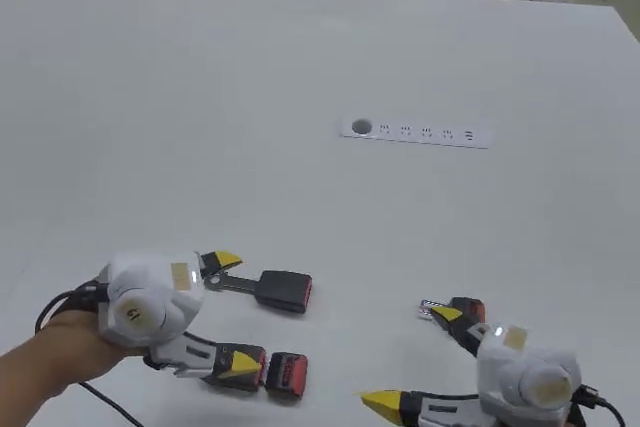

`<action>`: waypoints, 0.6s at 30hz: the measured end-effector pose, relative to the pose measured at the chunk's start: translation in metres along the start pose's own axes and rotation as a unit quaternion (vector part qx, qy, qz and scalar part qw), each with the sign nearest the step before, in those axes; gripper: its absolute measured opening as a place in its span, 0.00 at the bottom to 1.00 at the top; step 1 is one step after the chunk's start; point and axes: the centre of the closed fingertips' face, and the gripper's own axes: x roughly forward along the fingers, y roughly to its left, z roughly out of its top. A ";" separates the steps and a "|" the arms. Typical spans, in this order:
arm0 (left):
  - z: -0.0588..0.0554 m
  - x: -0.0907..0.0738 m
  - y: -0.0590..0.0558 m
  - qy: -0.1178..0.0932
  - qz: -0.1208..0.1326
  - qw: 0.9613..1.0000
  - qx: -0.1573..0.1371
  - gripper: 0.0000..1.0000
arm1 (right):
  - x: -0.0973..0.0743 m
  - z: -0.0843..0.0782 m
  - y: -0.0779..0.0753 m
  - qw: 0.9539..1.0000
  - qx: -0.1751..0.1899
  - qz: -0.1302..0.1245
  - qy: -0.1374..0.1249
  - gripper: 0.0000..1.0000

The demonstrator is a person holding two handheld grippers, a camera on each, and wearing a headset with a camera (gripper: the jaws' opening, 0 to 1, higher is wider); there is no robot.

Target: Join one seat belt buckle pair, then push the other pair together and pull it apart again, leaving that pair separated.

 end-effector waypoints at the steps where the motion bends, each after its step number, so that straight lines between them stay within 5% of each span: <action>1: 0.002 0.000 0.004 0.000 0.003 1.000 0.001 0.79 | -0.006 -0.003 -0.008 1.000 0.006 -0.005 0.001 0.95; 9: 0.010 0.015 0.022 0.002 -0.011 1.000 0.015 0.78 | -0.026 -0.011 -0.060 0.998 -0.019 -0.042 0.030 0.98; 18: -0.001 0.040 0.036 0.017 -0.046 0.999 0.018 0.75 | -0.023 -0.019 -0.094 0.998 -0.043 -0.016 0.051 0.95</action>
